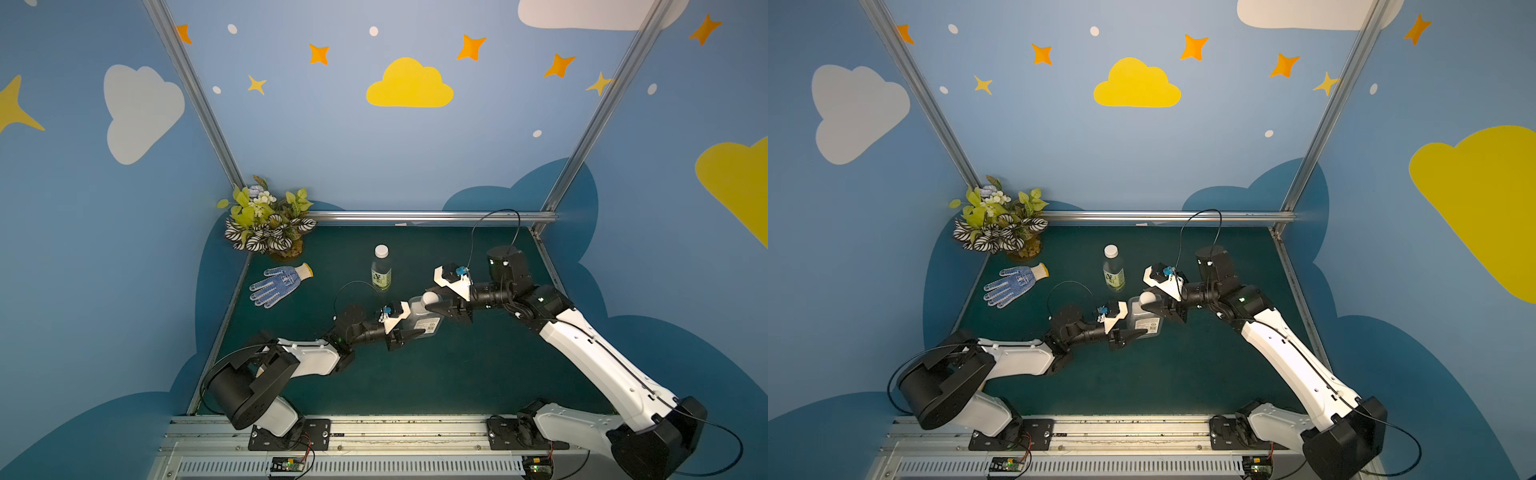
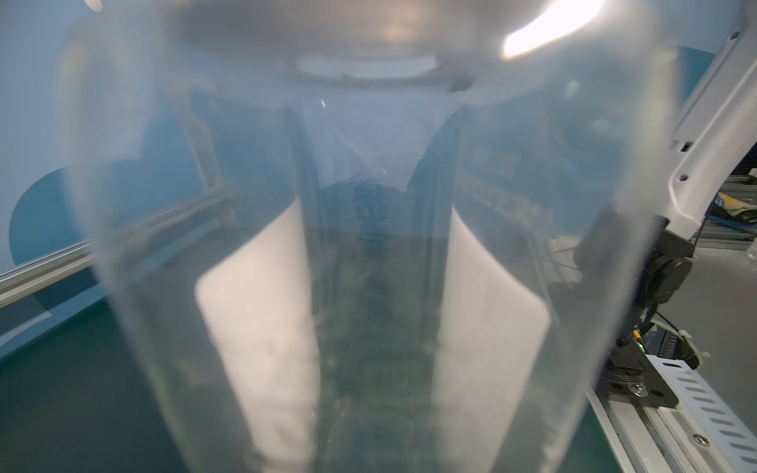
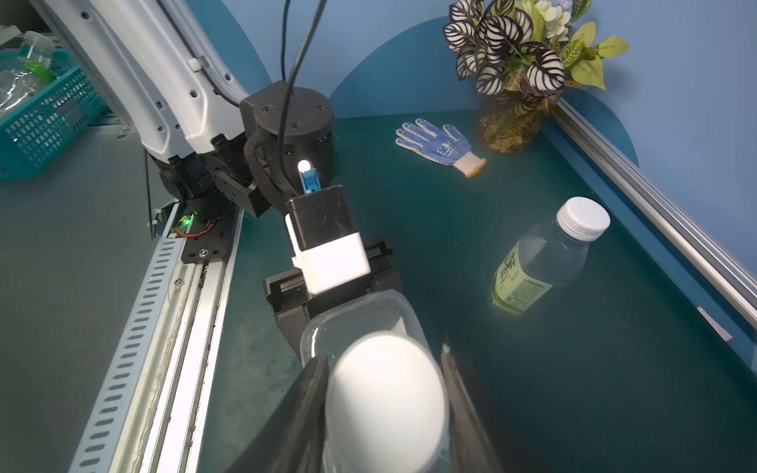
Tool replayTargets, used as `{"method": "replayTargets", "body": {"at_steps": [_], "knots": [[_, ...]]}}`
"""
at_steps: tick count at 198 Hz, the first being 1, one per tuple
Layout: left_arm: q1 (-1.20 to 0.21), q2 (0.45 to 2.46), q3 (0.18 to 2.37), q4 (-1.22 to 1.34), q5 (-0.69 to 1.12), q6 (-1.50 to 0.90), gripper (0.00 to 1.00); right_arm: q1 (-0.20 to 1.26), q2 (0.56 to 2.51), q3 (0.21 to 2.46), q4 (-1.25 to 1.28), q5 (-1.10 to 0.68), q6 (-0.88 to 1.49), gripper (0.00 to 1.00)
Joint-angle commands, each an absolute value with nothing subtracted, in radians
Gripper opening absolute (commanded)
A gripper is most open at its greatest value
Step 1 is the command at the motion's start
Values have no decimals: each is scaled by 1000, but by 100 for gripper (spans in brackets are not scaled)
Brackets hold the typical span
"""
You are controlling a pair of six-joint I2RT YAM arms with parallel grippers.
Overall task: Screw on the bottle caps
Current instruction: Screw the bottle cap onto the plastic bottle.
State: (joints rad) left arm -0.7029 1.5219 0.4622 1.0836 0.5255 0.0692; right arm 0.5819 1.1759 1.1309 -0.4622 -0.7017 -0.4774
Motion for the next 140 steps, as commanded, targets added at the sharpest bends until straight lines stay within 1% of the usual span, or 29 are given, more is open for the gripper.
{"method": "replayTargets", "body": {"at_steps": [1, 9, 17, 25, 36, 43, 47, 52, 66, 86, 99, 114, 140], "knots": [[-704, 1479, 474, 1156, 493, 91, 26, 606, 1165, 1094, -448, -550, -340, 50], [-706, 1481, 472, 1156, 491, 93, 26, 613, 1158, 1090, -438, -506, -308, 51], [-704, 1483, 470, 1155, 484, 95, 26, 616, 1150, 1085, -434, -486, -297, 56], [-706, 1486, 469, 1158, 484, 94, 26, 618, 1139, 1080, -423, -458, -248, 65], [-705, 1490, 468, 1161, 484, 93, 26, 619, 1124, 1081, -419, -452, -244, 80], [-706, 1491, 466, 1161, 487, 94, 26, 618, 1114, 1090, -429, -453, -253, 91], [-705, 1492, 465, 1160, 491, 93, 26, 618, 1108, 1093, -432, -446, -253, 95], [-706, 1494, 466, 1159, 492, 92, 26, 618, 1101, 1101, -436, -438, -256, 98], [-705, 1497, 461, 1159, 498, 87, 26, 614, 1075, 1121, -464, -428, -280, 98], [-706, 1497, 453, 1163, 507, 82, 26, 576, 1066, 1157, -535, -501, -390, 98], [-706, 1497, 450, 1166, 517, 78, 26, 543, 1069, 1183, -602, -620, -475, 98], [-706, 1499, 448, 1165, 539, 74, 26, 508, 1065, 1203, -686, -798, -607, 98], [-703, 1496, 448, 1159, 591, 64, 26, 454, 1081, 1249, -781, -961, -738, 98]]}}
